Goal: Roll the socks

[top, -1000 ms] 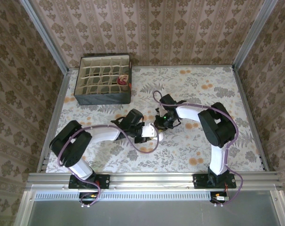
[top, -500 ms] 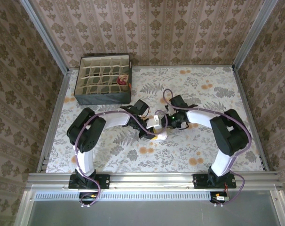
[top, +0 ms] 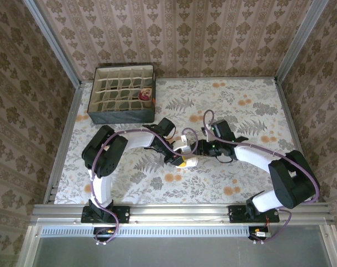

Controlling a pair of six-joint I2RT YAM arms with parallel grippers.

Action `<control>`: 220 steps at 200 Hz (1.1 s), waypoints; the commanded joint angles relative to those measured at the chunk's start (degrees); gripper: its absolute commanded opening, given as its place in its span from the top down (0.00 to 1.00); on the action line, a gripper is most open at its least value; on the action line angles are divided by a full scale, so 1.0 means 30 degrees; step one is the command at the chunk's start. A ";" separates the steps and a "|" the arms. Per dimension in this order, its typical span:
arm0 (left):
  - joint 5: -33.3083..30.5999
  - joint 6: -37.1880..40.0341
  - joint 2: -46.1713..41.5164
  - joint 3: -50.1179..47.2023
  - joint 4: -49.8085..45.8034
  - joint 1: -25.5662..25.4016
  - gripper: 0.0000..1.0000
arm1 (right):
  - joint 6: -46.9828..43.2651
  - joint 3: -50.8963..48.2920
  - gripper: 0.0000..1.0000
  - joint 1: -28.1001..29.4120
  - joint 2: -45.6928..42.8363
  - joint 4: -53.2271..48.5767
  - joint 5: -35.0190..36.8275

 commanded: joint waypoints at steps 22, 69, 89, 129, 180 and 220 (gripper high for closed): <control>-0.0916 -0.0214 0.1110 -0.0332 -0.1639 -0.0032 1.00 | 0.0097 -0.1180 0.49 0.0655 -0.0625 0.1065 -0.1947; -0.1737 0.0467 0.0607 -0.0170 -0.1563 -0.0292 1.00 | 0.0070 -0.0406 0.58 0.0954 0.0841 0.0368 -0.1933; -0.2126 0.0646 0.0111 -0.0359 -0.0938 -0.0495 1.00 | 0.0261 0.0012 0.70 0.1112 0.1389 -0.0107 -0.1716; -0.3448 0.1014 -0.0455 -0.0614 -0.0026 -0.0919 0.87 | 0.1379 -0.0292 0.97 0.1262 0.1727 -0.0047 -0.1403; -0.5076 0.1866 -0.2678 -0.1784 0.1786 -0.1320 0.72 | 0.1650 -0.0101 1.00 0.1378 0.2381 -0.1586 -0.0414; -0.6150 0.2510 -0.4894 -0.3328 0.3872 -0.1407 0.66 | 0.1630 0.0422 1.00 0.1489 0.2545 -0.2325 0.0026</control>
